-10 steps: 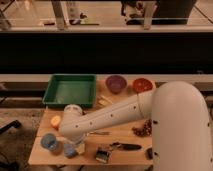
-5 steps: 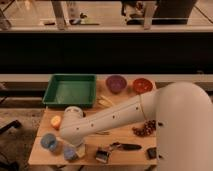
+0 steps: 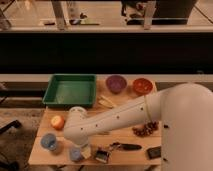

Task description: Wipe table surface with sponge

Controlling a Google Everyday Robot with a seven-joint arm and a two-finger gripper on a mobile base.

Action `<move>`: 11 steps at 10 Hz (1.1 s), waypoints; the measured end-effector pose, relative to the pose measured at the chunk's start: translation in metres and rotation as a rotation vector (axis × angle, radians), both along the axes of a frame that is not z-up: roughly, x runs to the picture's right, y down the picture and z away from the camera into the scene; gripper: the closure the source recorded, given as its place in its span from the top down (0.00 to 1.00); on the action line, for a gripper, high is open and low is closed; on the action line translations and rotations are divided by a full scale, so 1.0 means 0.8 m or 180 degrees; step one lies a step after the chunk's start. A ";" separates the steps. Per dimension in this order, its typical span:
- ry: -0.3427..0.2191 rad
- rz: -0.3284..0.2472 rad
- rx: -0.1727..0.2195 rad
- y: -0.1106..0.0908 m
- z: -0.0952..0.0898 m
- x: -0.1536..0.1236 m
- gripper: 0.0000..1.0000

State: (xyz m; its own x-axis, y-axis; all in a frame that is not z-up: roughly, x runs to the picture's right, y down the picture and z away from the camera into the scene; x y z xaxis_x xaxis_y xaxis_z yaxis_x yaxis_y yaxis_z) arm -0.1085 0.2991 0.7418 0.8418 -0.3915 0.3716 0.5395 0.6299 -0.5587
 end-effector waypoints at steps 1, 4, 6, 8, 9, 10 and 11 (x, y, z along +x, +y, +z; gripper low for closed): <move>0.0048 0.0016 0.0012 -0.004 0.005 0.007 0.22; 0.0160 0.0097 0.0098 -0.022 0.022 0.018 0.22; 0.0089 0.0073 0.0130 -0.023 0.025 -0.007 0.22; -0.0021 0.0006 0.0106 -0.014 0.024 -0.037 0.22; -0.0082 -0.0036 0.0075 -0.005 0.022 -0.049 0.22; -0.0137 -0.0080 0.0042 0.005 0.017 -0.056 0.22; -0.0168 -0.0106 0.0022 0.008 0.014 -0.058 0.22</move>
